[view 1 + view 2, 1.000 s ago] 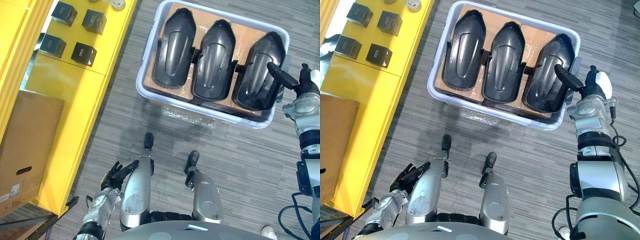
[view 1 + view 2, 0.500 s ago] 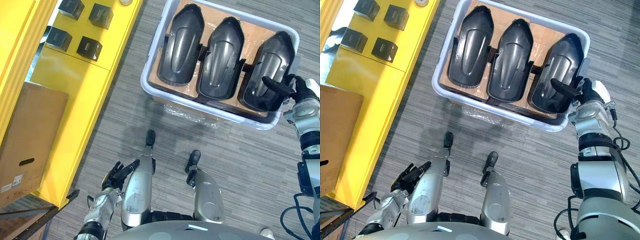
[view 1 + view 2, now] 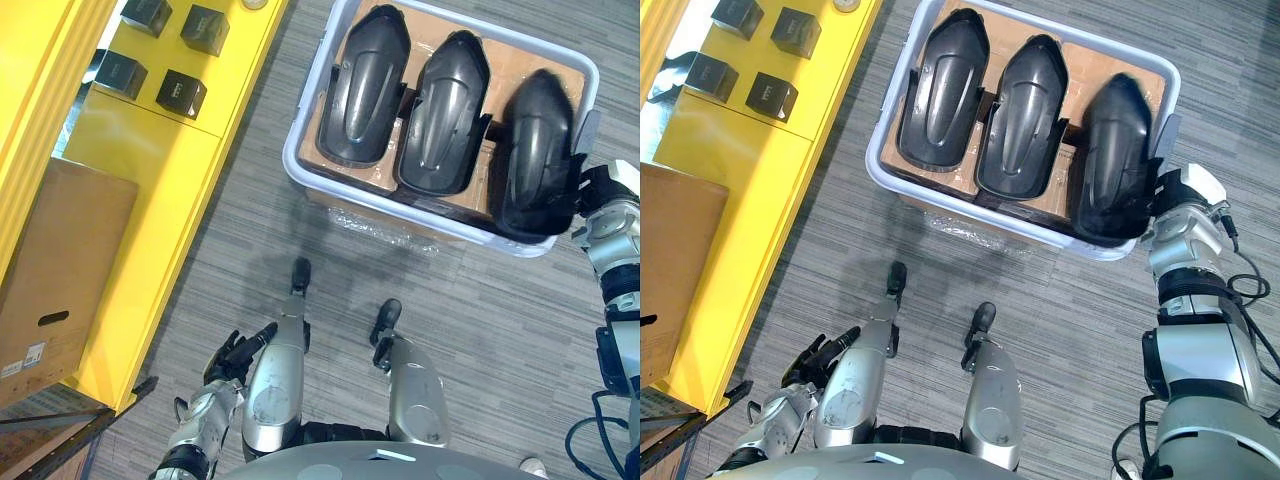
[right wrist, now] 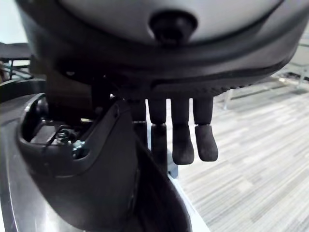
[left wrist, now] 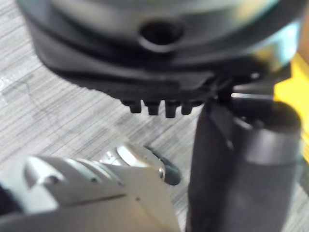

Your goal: Walk over and take three plastic housings, then place them on the shelf

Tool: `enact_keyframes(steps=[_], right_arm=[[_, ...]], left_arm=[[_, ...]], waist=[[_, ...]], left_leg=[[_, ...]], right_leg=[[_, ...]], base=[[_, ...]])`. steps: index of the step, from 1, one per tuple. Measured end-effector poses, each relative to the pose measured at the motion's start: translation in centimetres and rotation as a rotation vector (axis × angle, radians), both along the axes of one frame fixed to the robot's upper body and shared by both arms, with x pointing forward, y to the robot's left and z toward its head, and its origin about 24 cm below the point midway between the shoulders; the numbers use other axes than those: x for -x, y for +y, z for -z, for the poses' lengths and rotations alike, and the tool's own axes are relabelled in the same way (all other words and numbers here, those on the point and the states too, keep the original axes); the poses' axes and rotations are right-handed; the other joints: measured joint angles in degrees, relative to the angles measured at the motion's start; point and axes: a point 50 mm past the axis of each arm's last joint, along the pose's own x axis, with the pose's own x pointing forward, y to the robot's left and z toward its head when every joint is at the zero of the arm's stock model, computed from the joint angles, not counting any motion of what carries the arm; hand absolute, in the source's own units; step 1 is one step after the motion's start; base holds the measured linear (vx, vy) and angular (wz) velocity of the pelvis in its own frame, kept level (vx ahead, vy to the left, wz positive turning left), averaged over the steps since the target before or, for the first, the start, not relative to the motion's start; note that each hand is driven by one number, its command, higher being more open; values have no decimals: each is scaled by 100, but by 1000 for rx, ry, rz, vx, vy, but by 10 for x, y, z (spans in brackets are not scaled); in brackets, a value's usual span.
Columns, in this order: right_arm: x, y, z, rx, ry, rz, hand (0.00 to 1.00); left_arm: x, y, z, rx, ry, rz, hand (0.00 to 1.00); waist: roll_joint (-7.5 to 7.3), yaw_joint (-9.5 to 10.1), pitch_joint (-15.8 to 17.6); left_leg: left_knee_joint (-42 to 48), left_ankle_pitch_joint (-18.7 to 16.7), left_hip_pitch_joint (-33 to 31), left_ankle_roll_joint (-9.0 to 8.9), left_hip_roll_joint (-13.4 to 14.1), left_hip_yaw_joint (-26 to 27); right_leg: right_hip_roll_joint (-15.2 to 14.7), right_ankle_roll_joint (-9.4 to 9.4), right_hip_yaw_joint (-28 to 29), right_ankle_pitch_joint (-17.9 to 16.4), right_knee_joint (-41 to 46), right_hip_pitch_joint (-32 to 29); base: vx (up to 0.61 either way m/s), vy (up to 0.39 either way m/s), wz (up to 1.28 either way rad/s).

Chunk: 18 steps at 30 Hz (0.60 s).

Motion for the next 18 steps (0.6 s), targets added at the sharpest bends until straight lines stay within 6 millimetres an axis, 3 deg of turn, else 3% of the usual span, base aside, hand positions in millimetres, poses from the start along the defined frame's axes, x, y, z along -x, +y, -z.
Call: enact_keyframes(steps=[14, 18], right_arm=[[10, -7, 12, -12, -9, 47, 0], [13, -2, 10, 40, -146, 34, 0]], left_arm=[[2, 1, 1, -4, 6, -6, 100], [1, 2, -2, -23, -31, -21, 100]], waist=[[-7, 1, 1], [-18, -35, 3]], left_leg=[[-414, 232, 293, 12, -22, 20], [-694, 345, 543, 20, -10, 59]], right_leg=[[-64, 15, 14, -66, 153, 20], [-66, 26, 37, -94, 165, 115]], base=[[2, -3, 0], [22, -37, -5]])
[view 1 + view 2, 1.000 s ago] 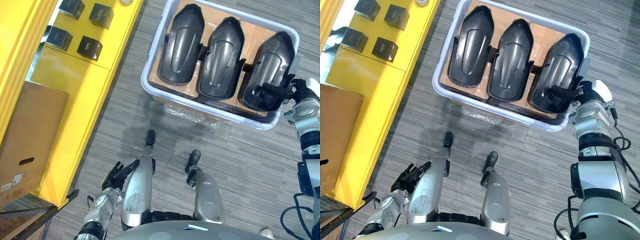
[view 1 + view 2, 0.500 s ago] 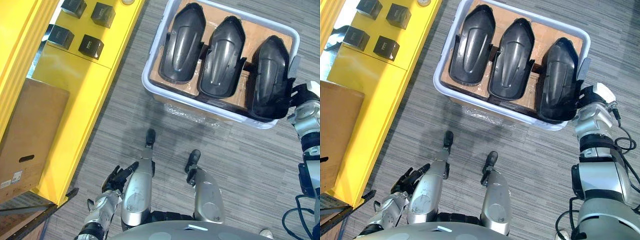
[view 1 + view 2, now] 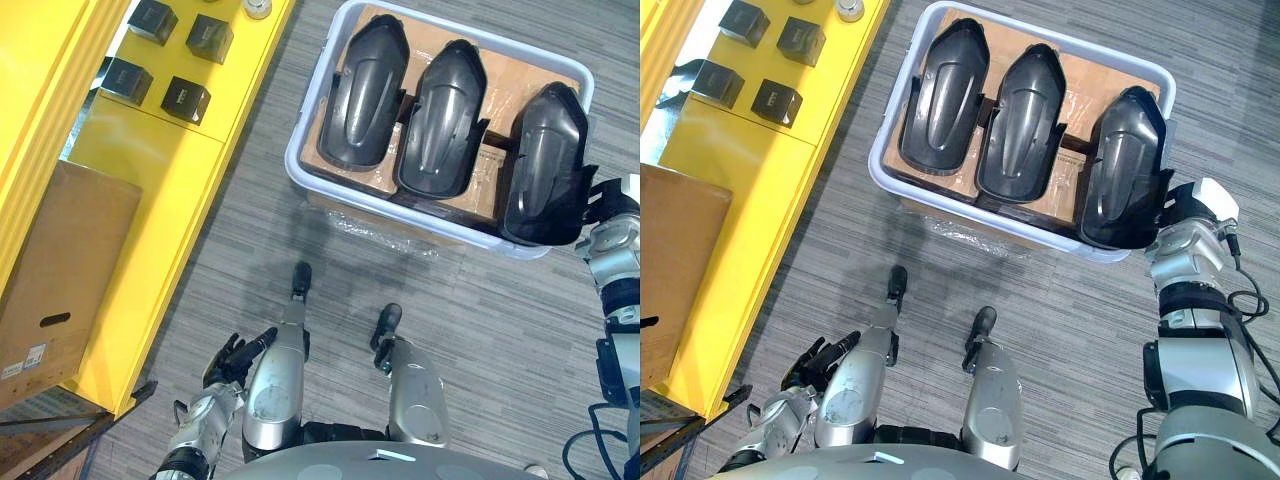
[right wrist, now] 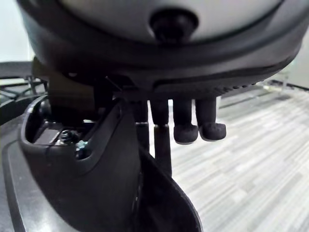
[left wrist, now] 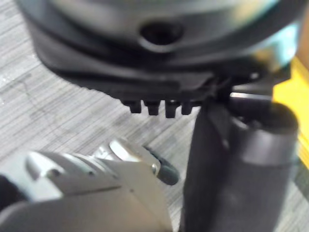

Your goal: Walk over and take three plastic housings, then place them on the shelf

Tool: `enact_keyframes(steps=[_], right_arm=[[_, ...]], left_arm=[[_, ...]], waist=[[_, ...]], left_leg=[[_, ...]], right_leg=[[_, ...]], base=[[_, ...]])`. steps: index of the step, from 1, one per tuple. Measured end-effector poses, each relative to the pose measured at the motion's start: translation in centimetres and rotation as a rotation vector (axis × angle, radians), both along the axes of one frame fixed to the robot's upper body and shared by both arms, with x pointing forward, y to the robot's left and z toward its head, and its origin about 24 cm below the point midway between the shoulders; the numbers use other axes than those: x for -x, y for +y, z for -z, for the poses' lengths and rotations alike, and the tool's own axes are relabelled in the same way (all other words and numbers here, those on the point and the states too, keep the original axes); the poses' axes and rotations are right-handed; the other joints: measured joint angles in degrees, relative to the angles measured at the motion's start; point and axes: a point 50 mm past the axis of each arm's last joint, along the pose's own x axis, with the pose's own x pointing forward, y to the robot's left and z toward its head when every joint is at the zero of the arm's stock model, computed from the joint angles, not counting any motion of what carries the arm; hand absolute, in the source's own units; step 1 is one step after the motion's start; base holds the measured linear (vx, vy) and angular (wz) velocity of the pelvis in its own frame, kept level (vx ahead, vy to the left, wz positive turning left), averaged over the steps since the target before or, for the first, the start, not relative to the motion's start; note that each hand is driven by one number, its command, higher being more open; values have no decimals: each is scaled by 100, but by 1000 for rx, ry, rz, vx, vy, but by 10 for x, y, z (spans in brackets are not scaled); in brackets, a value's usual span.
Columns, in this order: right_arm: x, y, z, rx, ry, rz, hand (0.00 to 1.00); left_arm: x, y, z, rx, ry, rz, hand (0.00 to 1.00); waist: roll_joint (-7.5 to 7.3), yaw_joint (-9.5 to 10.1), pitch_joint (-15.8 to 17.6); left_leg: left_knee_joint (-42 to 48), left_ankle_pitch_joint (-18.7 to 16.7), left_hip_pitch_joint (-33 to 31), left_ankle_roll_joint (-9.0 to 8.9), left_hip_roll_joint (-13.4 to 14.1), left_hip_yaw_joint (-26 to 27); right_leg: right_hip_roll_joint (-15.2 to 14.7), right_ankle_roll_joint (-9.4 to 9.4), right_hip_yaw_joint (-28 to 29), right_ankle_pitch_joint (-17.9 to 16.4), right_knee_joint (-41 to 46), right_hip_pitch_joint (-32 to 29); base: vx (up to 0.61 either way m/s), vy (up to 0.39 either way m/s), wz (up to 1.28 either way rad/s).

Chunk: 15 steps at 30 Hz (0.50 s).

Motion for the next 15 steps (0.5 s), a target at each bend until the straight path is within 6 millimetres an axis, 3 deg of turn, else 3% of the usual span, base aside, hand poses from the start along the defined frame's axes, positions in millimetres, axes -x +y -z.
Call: enact_keyframes(steps=[3, 7, 10, 13, 15], right_arm=[[-5, 21, -14, 33, -188, -48, 0], [1, 41, -18, 56, -343, -93, 0], [5, 57, -4, 56, -404, -106, 0], [19, 69, 27, 8, -398, -81, 0], [30, 73, 43, 3, -377, -60, 0]], left_arm=[[-3, 5, -8, -37, -49, -59, 100], [-17, 15, -29, -95, -170, -171, 100], [-22, 33, -43, -175, -231, -306, 100], [-12, 54, -54, -260, -238, -465, 100], [-9, 63, -65, -292, -266, -546, 100]], waist=[[-98, -129, 12], [-187, -134, 1], [-365, -134, -160], [-558, -152, -483], [-609, -151, -681]], left_leg=[[-29, -33, 197, 8, 1, 92], [-32, -115, 555, 12, 2, 144], [-41, -237, 737, 31, 0, 213], [-55, -385, 941, 52, -36, 270], [-56, -452, 1083, 37, -78, 275]], right_leg=[[-7, 11, 52, -15, -12, 134], [-1, 28, 101, -49, -96, 507], [3, 49, 137, -74, -212, 705], [11, 118, 137, -26, -534, 1027], [-3, 166, 105, 10, -739, 1273]], base=[[31, -36, -12], [40, -30, -6], [52, -24, -10], [130, -9, -6], [145, 0, 2]])
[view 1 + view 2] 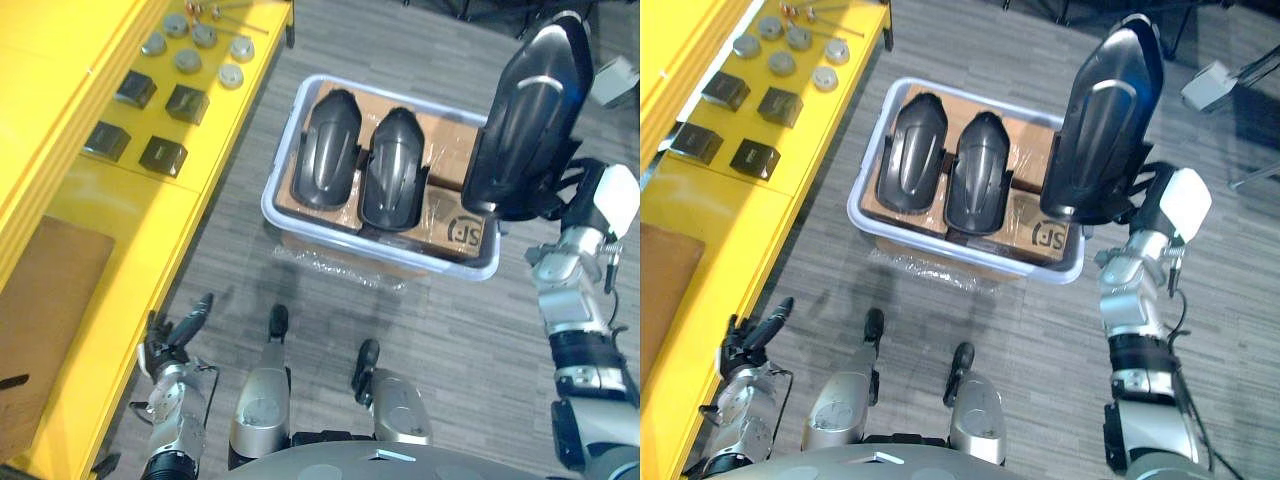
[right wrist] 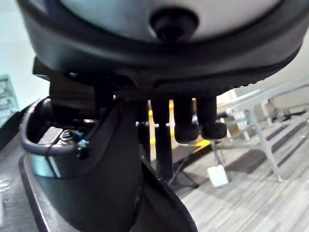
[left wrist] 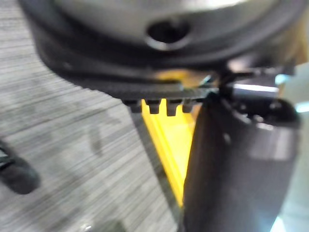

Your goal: Walk over and take three plastic housings, then place them on the shelf

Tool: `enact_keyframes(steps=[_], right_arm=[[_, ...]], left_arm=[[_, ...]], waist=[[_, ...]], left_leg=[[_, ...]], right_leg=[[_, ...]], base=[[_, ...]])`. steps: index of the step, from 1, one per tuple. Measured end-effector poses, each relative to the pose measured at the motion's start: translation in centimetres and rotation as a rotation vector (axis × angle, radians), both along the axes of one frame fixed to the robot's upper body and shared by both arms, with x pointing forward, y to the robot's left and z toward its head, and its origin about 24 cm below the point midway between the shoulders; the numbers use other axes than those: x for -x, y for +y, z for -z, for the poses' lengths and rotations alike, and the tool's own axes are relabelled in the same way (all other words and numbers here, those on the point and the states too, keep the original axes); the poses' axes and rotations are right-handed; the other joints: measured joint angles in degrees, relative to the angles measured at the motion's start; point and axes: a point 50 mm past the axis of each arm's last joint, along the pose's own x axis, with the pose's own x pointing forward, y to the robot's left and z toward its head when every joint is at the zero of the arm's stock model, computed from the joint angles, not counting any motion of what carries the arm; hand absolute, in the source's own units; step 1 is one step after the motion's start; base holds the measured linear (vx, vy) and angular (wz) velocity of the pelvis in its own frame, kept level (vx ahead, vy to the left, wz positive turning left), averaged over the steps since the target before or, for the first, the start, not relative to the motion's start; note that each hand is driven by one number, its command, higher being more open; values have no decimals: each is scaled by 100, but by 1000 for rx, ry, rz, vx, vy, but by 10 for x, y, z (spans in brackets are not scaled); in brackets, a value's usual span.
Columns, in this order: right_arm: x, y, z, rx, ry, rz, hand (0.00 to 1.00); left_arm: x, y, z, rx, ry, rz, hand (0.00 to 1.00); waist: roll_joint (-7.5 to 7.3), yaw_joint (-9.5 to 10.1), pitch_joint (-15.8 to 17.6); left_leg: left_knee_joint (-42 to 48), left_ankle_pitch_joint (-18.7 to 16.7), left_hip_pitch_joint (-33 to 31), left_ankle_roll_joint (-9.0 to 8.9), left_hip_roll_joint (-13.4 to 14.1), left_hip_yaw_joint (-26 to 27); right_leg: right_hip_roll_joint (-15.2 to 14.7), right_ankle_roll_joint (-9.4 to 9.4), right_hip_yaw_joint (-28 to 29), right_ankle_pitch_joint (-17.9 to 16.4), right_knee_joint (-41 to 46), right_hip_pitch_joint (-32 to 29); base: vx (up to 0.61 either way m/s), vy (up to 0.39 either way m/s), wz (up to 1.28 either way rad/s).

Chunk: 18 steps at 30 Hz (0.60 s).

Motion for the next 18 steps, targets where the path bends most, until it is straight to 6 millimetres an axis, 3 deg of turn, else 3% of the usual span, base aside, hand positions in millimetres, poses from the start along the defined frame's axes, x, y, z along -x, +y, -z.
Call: enact_keyframes(steps=[2, 4, 7, 9, 12, 16, 18], right_arm=[[11, 4, 13, -10, 6, 16, 0], [16, 6, 14, 16, -11, 29, 0], [17, 9, -3, 45, -113, 26, 0], [14, 14, -15, 70, -185, 7, 0], [5, 22, -33, 105, -267, -34, 0], [-2, 39, -43, 122, -323, -128, 0], [-4, 46, -45, 129, -339, -171, 0]], left_arm=[[-3, 8, -23, -47, -91, -69, 100], [-7, 11, -47, -117, -191, -89, 100], [-21, 1, -88, -199, -381, -32, 100], [-29, -10, -100, -223, -454, 69, 100], [-46, -41, -107, -227, -519, 291, 100], [-64, -84, -108, -166, -544, 581, 100], [-67, -94, -106, -141, -531, 636, 100]], waist=[[-27, -7, -283], [-3, -9, -485], [117, -24, -656], [238, -29, -769], [368, -31, -907], [366, -142, -979], [395, -186, -996]], left_leg=[[6, -66, 86, -38, -39, 4], [23, -65, 140, -43, -70, -22], [26, -75, 287, -57, -96, -20], [26, -80, 338, -60, -82, 6], [20, -116, 440, -36, -90, 105], [-5, -237, 516, 47, -87, 317], [-5, -233, 540, 48, -71, 411]], right_leg=[[-6, 59, -49, 55, -262, 226], [-16, 102, -134, 114, -405, 375], [-32, 152, -241, 200, -552, 623], [-18, 162, -243, 291, -596, 670], [-35, 185, -232, 375, -653, 739], [-57, 169, -208, 377, -678, 752], [-60, 161, -195, 373, -684, 743]], base=[[153, -4, 6], [127, -16, 12], [81, -16, 10], [-5, 3, -6], [-45, 20, -17], [-99, 21, -17], [-89, 11, -18]])
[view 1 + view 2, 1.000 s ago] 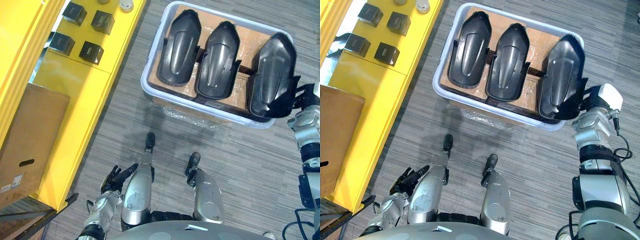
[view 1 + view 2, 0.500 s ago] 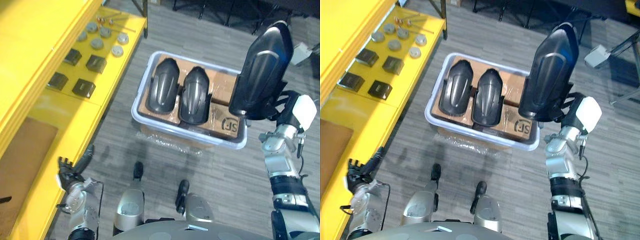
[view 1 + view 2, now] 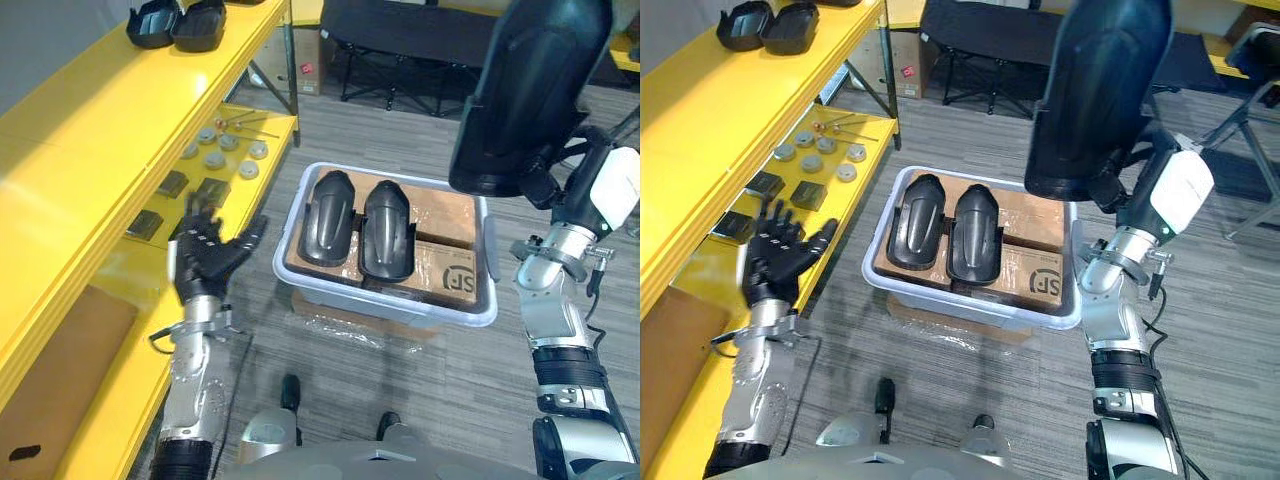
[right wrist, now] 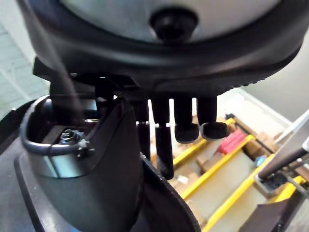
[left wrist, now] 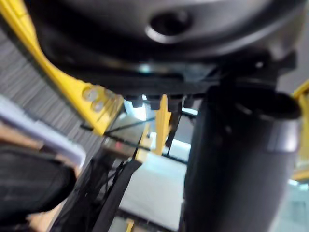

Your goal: Walk over and take three plastic housings, then place them on the shelf

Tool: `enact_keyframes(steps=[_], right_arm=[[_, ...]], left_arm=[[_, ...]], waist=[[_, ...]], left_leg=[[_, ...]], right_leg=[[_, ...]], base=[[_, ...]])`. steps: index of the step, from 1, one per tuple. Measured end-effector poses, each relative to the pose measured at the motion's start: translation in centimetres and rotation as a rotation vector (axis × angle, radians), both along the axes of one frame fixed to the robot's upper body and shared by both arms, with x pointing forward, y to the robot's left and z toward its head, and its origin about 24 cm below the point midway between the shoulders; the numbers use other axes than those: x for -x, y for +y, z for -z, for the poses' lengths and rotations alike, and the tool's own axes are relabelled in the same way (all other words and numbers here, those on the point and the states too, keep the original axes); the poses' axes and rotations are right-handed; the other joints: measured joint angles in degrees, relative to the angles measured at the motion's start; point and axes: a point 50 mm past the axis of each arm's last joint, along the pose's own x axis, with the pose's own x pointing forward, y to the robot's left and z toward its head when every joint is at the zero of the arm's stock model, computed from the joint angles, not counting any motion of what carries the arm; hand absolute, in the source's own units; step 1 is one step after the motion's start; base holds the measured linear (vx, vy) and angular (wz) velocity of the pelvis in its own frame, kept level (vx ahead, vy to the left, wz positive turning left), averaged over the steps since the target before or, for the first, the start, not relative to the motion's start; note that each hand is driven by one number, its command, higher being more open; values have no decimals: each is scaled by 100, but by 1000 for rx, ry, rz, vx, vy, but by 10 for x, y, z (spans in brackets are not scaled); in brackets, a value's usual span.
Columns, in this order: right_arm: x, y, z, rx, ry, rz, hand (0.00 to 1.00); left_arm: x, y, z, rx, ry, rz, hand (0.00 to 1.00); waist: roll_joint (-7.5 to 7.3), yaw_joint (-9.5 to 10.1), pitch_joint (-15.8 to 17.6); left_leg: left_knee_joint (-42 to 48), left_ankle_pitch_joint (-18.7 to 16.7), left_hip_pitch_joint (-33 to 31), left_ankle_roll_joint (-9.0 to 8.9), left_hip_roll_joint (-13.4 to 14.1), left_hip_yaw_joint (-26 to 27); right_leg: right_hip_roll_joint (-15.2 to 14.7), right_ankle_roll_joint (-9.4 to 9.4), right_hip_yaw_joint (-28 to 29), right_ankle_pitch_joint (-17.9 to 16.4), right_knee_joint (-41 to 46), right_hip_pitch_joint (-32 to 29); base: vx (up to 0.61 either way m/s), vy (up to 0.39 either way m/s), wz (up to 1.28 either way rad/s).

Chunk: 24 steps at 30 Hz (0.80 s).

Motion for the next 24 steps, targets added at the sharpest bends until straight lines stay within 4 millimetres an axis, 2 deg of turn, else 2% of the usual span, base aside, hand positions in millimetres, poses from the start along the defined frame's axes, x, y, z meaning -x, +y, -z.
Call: enact_keyframes(steps=[3, 7, 14, 19, 24], right_arm=[[-3, 10, 3, 14, 14, -55, 0], [-9, 26, 6, 23, 45, -129, 0], [-19, 61, 9, -14, 59, -259, 0], [-24, 88, 25, -45, 125, -344, 0], [-25, 105, 38, -54, 188, -413, 0]], left_arm=[[-2, -14, 4, 4, 20, 75, 100], [-15, -27, -4, 2, -9, 130, 100], [-27, -46, -15, -8, -44, 221, 100], [-27, -61, -5, -25, 10, 300, 100], [-31, -79, -11, -49, 3, 398, 100]], waist=[[82, -111, -142], [166, -119, -261], [175, -105, -296], [142, -103, -430], [129, -91, -438]], left_leg=[[-1, 63, 18, -46, 31, 82], [-1, 144, 18, -65, 85, 142], [-4, 201, 26, -104, 160, 163], [-5, 195, 7, -110, 204, 184], [-5, 212, -8, -101, 235, 179]], right_leg=[[28, -35, 41, 32, -59, 0], [114, -86, 101, 144, -188, 14], [180, -139, 124, 245, -292, 48], [250, -169, 142, 369, -514, 114], [281, -190, 143, 403, -580, 129]], base=[[-57, 5, -14], [-15, -17, -8], [-12, -4, -1], [-30, -6, -3], [-38, -5, -1]])
